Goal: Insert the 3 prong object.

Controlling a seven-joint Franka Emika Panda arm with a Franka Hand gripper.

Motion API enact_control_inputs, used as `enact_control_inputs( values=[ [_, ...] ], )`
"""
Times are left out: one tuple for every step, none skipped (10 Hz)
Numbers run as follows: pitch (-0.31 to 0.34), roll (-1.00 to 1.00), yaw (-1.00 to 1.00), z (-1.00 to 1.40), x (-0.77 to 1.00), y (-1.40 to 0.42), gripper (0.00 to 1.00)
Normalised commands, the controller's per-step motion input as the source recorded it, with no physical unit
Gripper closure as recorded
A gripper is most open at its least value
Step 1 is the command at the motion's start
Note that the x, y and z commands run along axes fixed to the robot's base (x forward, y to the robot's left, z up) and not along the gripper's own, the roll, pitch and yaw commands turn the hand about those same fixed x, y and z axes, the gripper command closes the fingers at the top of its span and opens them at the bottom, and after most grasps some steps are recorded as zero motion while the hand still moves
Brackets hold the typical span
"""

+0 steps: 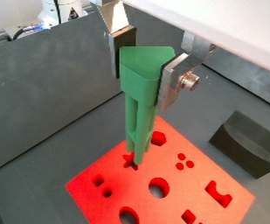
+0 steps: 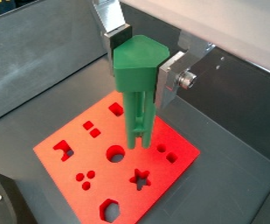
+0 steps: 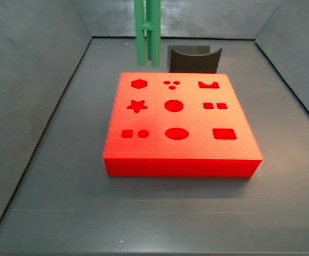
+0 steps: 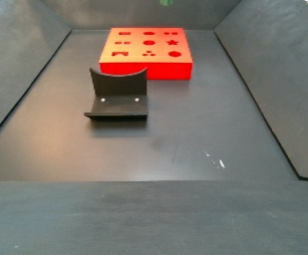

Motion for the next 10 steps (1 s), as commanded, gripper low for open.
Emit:
enact_control_inputs(
  values=[
    [-0.134,-0.11,-0.52,-0.25,0.03,0.38,1.0],
    [-0.071,0.0,-0.84,-0.35,0.12,0.2,1.0],
    [0.0,0.0,-0.98,-0.44,0.17,0.07,1.0],
    [0.0,0.0,-0.99,-0.45,0.15,0.07,1.0],
    [0.0,0.0,-1.0,-0.43,0.14,0.08,1.0],
    [0.0,0.0,-0.98,-0.21,0.14,0.08,1.0],
    [0.0,-0.01,-0.7,0.12,0.19,0.3,1.0],
    [0.019,-0.06,-0.54,0.37,0.38,0.39,1.0],
    [0.051,-0.02,-0.62,0.32,0.41,0.33,1.0],
    [0.047,-0.02,-0.62,0.07,0.42,0.34,1.0]
  ],
)
